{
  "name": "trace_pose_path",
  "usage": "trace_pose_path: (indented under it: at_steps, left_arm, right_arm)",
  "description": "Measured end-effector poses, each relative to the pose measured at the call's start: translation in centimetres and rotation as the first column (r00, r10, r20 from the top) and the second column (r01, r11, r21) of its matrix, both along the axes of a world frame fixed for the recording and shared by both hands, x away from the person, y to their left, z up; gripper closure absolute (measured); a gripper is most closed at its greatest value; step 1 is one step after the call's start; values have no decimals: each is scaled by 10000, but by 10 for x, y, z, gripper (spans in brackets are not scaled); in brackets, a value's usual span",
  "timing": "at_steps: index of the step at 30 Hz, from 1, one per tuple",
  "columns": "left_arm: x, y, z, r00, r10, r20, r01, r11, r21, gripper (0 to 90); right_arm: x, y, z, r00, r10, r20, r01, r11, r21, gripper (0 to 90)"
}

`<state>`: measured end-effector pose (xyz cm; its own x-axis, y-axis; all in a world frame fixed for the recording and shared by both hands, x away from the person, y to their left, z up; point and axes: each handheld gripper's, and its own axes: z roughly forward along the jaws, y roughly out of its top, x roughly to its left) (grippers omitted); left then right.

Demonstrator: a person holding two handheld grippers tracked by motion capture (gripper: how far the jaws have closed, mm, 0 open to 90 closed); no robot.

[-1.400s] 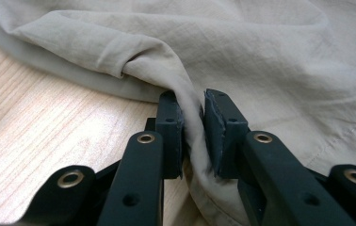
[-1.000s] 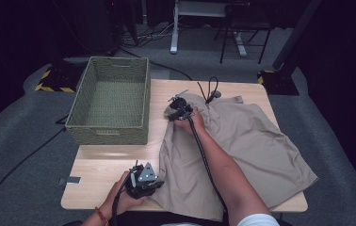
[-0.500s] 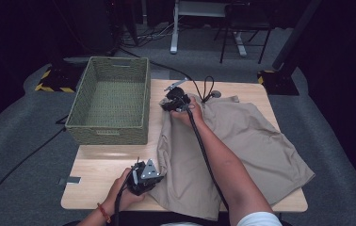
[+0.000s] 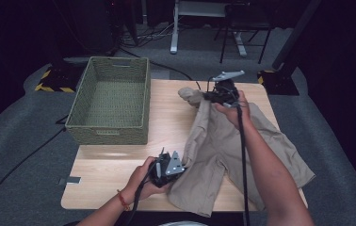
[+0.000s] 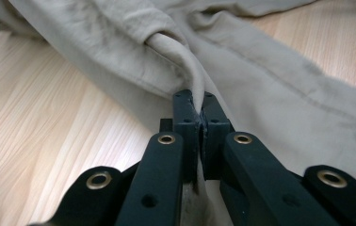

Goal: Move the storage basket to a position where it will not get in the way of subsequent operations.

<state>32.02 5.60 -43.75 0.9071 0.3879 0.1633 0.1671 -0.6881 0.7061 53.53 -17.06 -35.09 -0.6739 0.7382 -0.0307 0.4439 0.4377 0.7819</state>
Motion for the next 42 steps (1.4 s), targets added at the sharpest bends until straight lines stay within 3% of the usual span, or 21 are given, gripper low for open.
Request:
trace_pose_path:
  at_steps: [3,7,12,16,19,21,26,31,35,40,42]
  left_arm:
    - [4,-21,-7,9991,-369,-197,373,9991,198,879]
    - [10,-41,-17,9959,-706,-574,728,9966,380,879]
    - [16,-61,-33,9907,-1009,-910,1087,9904,853,876]
    - [19,-65,-42,9881,-956,-1206,1071,9899,929,874]
    - [20,-64,-48,9879,-930,-1244,1069,9881,1104,874]
    - [21,-59,-49,9871,-915,-1315,1046,9898,965,875]
    - [18,-38,-48,9909,-662,-1171,811,9885,1276,879]
    - [18,4,-46,9925,-124,-1217,307,9882,1500,881]
    - [18,38,-47,9894,526,-1355,-348,9909,1301,882]
    - [22,67,-46,9867,1133,-1167,-948,9835,1538,882]
    - [24,76,-45,9873,1412,-725,-1235,9701,2089,881]
  right_arm:
    - [-4,-37,-13,9982,-522,-303,520,9986,-67,866]
    - [-7,-77,-45,9884,-1206,-922,1176,9923,-378,865]
    - [-7,-99,-86,9703,-1806,-1611,1655,9809,-1025,864]
    - [-5,-104,-113,9609,-1904,-2012,1611,9750,-1533,861]
    - [-4,-105,-124,9555,-1848,-2299,1475,9743,-1700,860]
    - [-3,-101,-126,9569,-1786,-2290,1416,9754,-1691,860]
    - [-4,-79,-125,9620,-1476,-2295,1025,9749,-1974,859]
    - [-3,-40,-126,9632,-1029,-2484,609,9833,-1713,858]
    - [-1,-4,-126,9692,-670,-2369,241,9835,-1794,856]
    - [5,28,-126,9750,-454,-2177,28,9814,-1919,857]
    - [7,35,-127,9732,-504,-2246,116,9852,-1710,857]
